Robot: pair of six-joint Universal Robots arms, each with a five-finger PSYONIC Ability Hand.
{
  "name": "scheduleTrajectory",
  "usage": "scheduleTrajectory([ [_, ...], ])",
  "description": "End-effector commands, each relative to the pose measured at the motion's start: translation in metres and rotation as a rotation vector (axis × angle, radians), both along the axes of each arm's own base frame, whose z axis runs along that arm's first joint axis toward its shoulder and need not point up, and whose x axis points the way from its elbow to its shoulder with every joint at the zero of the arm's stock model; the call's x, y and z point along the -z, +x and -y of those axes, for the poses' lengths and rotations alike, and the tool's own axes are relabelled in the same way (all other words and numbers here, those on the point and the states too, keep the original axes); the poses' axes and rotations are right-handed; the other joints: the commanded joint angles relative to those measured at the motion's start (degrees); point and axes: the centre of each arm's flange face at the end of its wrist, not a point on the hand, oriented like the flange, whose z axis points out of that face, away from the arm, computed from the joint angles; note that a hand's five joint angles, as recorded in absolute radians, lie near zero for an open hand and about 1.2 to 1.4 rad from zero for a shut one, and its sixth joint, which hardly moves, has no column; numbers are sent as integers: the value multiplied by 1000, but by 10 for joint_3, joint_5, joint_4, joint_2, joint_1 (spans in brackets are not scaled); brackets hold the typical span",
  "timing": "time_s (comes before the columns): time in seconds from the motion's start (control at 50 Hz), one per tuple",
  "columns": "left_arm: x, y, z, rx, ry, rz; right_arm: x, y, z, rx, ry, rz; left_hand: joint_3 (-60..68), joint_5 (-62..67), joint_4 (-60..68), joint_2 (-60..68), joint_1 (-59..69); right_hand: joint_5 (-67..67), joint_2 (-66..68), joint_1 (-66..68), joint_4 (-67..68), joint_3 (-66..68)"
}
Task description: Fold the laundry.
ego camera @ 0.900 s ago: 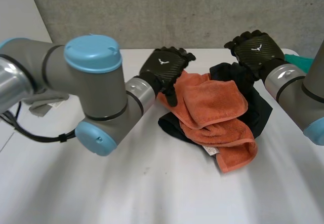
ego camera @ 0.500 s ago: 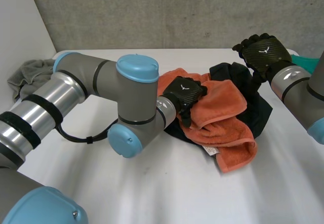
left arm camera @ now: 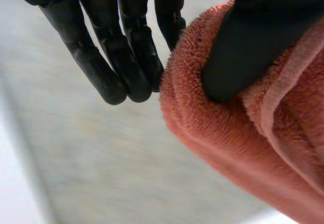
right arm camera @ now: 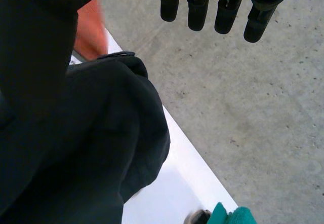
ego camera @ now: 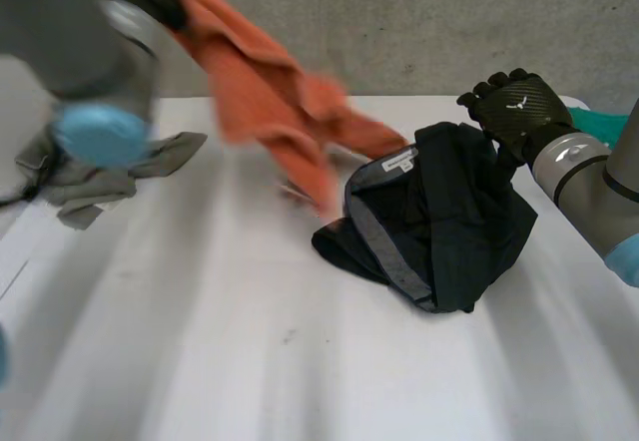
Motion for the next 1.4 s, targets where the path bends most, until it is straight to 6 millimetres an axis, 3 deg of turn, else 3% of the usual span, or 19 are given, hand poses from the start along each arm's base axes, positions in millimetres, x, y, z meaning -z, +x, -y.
scheduleTrajectory([
  [0.02,-41,93,49,-272,-144,74,7,9,-9,-29,18,-13,123,154,114,118,159,-23,-19,-27,-22,-20],
  [0.12,1,120,75,-319,14,157,10,16,-16,-49,27,-16,123,154,114,118,159,-23,-19,-27,-22,-20],
  [0.22,50,118,89,-260,142,201,11,16,-17,-51,28,-21,95,126,85,90,131,-23,-19,-27,-22,-20],
  [0.26,62,116,90,-235,173,210,10,16,-17,-51,26,-20,-4,27,-14,-9,31,-23,-19,-27,-22,-20],
  [0.34,92,115,96,-223,219,232,11,16,-16,-50,27,-25,-558,-527,-567,-563,-522,-23,-19,-27,-22,-20],
  [0.38,96,115,96,-238,222,237,11,15,-16,-49,27,-27,-577,-546,-586,-582,-541,-23,-19,-27,-22,-20],
  [0.54,80,100,76,-243,216,251,6,13,-15,-43,18,-17,-577,-546,-586,-582,-541,-23,-19,-27,-22,-20],
  [0.62,64,81,52,-187,214,243,-2,8,-12,-28,-1,-10,-577,-546,-586,-582,-541,-23,-19,-27,-22,-20],
  [0.76,59,16,-12,95,250,274,-16,-22,-4,89,133,-42,-577,-546,-586,-582,-541,-23,-19,-27,-22,-20],
  [0.86,74,-27,-58,300,312,308,-4,-33,2,126,293,-55,-577,-546,-586,-582,-541,-23,-19,-27,-22,-20],
  [0.94,91,-62,-96,450,362,315,19,-37,17,135,378,-11,-577,-546,-586,-582,-541,-23,-19,-27,-22,-20],
  [1.04,106,-91,-126,545,376,337,50,-36,28,140,444,39,-577,-546,-586,-582,-541,-23,-19,-27,-22,-20],
  [1.16,110,-96,-139,533,383,340,86,-20,30,86,506,142,-577,-546,-586,-582,-541,-20,-16,-25,-19,-17],
  [1.22,107,-91,-137,510,383,330,91,-11,27,43,512,178,-577,-546,-586,-582,-541,195,199,190,196,198],
  [1.24,104,-85,-133,489,384,320,89,-6,27,12,497,203,-577,-546,-586,-582,-541,582,586,578,583,585],
  [1.26,102,-82,-131,480,383,315,87,-4,27,4,486,213,-577,-546,-586,-582,-541,676,680,672,677,679],
  [1.34,84,-61,-122,428,369,272,70,10,18,-49,430,257,-577,-546,-586,-582,-541,677,681,673,678,680],
  [1.38,76,-51,-117,398,359,254,47,20,7,-93,371,271,-577,-546,-586,-582,-541,677,681,673,678,680],
  [1.4,68,-42,-113,374,345,239,23,28,-5,-135,311,285,-577,-546,-586,-582,-541,677,681,673,678,680],
])
